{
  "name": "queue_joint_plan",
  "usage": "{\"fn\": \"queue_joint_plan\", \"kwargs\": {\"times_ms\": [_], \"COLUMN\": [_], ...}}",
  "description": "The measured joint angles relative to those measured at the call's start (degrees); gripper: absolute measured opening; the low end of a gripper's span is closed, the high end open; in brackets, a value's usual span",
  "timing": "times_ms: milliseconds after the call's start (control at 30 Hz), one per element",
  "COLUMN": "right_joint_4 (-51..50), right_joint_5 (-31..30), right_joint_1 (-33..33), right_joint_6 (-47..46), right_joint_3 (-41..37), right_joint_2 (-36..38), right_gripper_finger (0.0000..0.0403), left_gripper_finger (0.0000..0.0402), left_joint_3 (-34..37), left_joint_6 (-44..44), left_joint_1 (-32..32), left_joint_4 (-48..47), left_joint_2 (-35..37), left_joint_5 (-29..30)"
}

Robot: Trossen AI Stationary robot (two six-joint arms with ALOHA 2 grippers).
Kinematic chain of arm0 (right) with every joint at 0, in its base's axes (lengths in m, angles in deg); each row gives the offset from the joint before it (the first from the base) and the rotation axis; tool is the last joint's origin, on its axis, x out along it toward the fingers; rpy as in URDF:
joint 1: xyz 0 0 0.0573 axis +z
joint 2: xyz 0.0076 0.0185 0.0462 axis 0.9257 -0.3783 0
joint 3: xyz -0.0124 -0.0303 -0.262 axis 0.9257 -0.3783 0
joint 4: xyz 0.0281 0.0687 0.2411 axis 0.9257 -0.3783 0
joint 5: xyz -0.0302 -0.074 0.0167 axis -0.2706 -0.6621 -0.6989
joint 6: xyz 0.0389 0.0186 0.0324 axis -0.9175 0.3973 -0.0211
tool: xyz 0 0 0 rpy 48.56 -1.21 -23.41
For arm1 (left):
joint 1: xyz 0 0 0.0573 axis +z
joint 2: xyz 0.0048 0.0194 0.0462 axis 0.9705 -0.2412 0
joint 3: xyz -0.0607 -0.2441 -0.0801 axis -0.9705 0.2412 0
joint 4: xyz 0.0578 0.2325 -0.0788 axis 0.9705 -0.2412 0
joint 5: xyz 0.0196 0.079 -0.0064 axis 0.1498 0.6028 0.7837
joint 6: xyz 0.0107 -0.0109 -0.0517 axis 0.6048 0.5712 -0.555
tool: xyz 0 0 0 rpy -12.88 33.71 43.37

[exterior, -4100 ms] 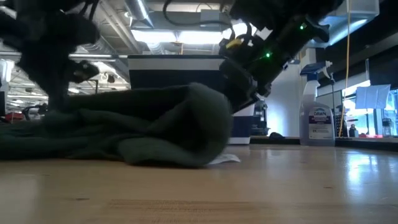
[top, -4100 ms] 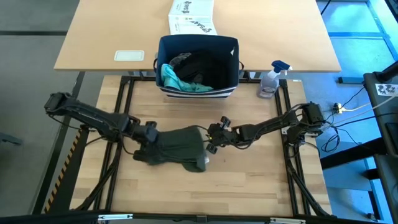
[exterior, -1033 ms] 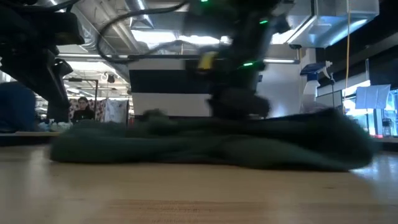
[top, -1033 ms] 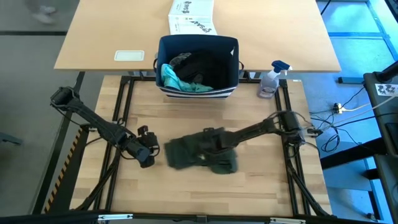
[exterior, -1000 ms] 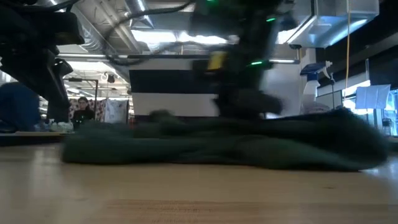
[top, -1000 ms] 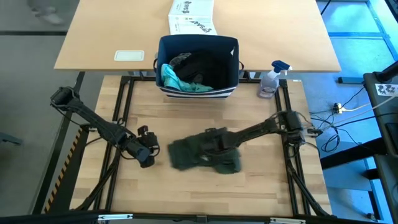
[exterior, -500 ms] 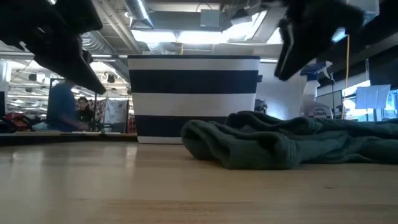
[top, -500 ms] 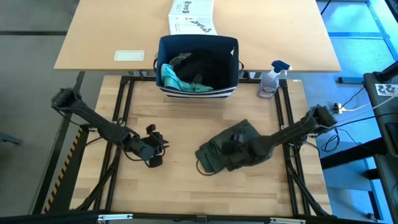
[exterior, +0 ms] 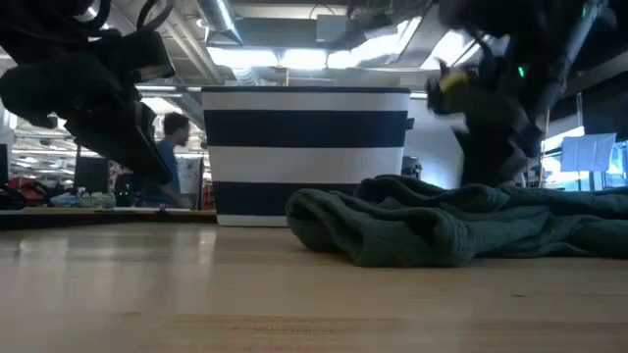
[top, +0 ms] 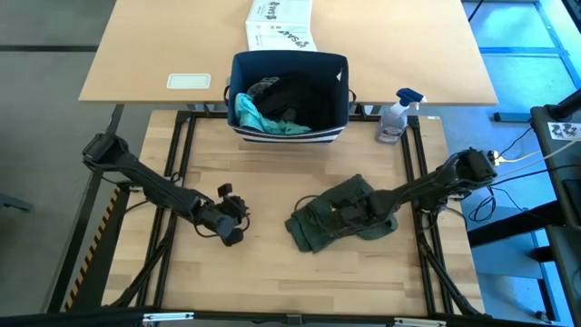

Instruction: Fold Laundry from Bin

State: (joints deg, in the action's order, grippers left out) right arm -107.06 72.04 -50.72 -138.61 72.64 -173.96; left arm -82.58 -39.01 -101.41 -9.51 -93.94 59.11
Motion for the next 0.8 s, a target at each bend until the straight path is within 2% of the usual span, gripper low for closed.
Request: {"fn": "queue_joint_plan", "kwargs": {"times_ms": [100,200,367,467,567,700,800], "right_joint_4": [-3.9,-11.8,-24.0,-25.2,-27.4,-31.8,-33.0], "right_joint_5": [3.1,3.9,0.8,-1.4,-2.2,-1.1,-3.4], "right_joint_1": [-1.3,-1.4,-1.3,-1.3,-1.3,-1.1,-1.0], "right_joint_6": [4.3,13.8,35.6,40.6,37.2,25.7,15.2], "right_joint_3": [-2.3,-2.5,-2.6,-2.0,1.3,6.7,7.3], "right_joint_2": [0.0,0.6,0.5,0.5,0.4,1.8,5.0], "right_gripper_finger": [0.0165,0.0165,0.0165,0.0165,0.0165,0.0165,0.0165], "left_gripper_finger": [0.0078,0.0078,0.0078,0.0078,0.0078,0.0078,0.0078], "left_joint_3": [0.0,0.0,0.0,0.0,0.0,0.0,0.0], "left_joint_6": [-0.1,-0.2,-0.1,-0.1,-0.1,0.0,0.0], "left_joint_1": [0.0,0.0,0.0,0.0,0.0,0.0,0.0], "left_joint_4": [0.1,0.2,0.4,0.4,0.4,0.4,0.4], "left_joint_2": [-1.1,-1.4,-1.4,-1.4,-1.4,-1.4,-1.4], "left_joint_5": [0.0,-0.1,0.0,0.0,0.0,0.0,0.0]}}
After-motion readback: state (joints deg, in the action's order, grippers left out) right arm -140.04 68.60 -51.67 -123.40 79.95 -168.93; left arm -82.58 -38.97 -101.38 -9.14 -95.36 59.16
